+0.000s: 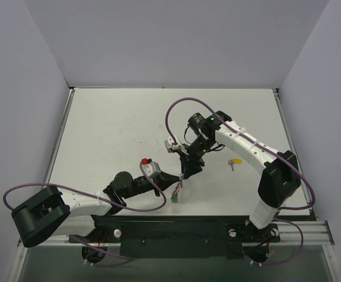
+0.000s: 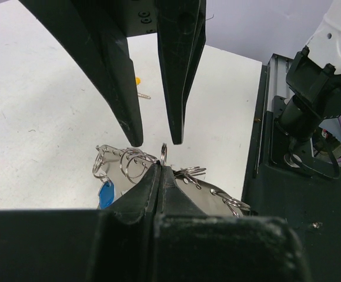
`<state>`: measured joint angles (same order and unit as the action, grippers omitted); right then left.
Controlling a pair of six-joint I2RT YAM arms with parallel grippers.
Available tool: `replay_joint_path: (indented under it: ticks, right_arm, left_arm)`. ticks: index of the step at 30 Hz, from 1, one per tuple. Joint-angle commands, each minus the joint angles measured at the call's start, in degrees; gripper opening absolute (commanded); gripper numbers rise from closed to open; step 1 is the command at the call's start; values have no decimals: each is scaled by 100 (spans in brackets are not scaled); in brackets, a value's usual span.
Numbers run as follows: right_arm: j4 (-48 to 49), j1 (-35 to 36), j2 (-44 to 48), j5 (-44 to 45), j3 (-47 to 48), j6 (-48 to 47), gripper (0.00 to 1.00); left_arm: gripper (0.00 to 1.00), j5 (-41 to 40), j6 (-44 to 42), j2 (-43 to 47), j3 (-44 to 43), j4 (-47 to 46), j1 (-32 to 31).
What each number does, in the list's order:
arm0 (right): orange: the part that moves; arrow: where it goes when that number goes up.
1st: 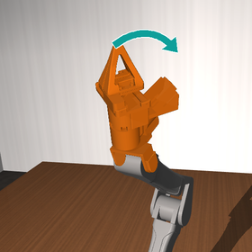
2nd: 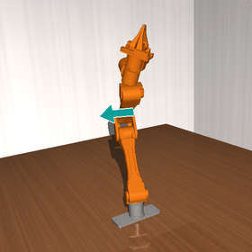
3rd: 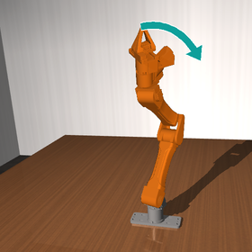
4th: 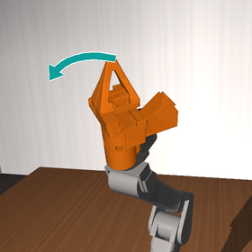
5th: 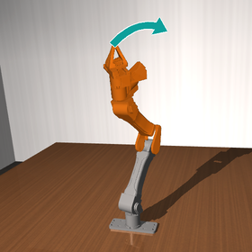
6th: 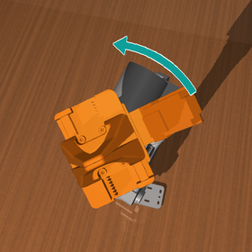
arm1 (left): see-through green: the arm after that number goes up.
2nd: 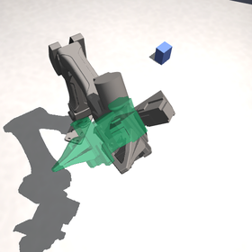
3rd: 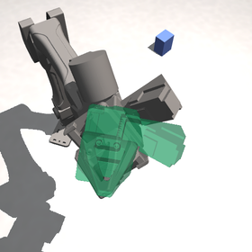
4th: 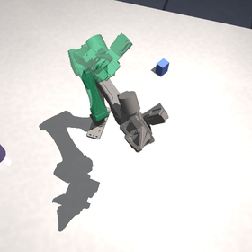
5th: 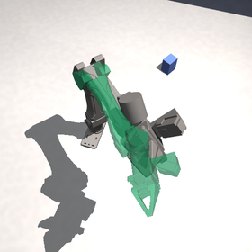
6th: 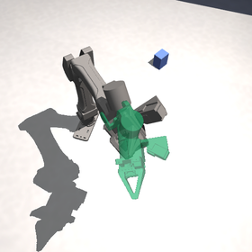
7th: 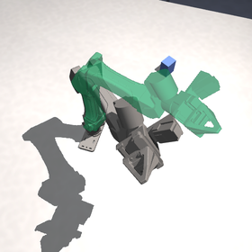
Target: Put the keys on the keyring
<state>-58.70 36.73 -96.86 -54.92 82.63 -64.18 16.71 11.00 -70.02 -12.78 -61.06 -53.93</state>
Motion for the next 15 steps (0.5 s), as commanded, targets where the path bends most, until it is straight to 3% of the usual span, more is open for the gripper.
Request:
replay_joint_path:
  ticks: [1,7,10,15]
  right_arm:
    - [69,36,27,-283,-72,195,27]
    - [86,97,9,-239,-89,275,24]
    - [86,124,9,-221,-80,292,15]
    - [78,185,0,-274,-54,301,14]
  left_arm:
    - [0,-45,165,-82,-32,-819,-30]
    - [0,-150,192,-117,-23,-882,-38]
    - [0,-238,191,-82,12,-890,-38]
    - [0,-309,227,-38,65,-952,-56]
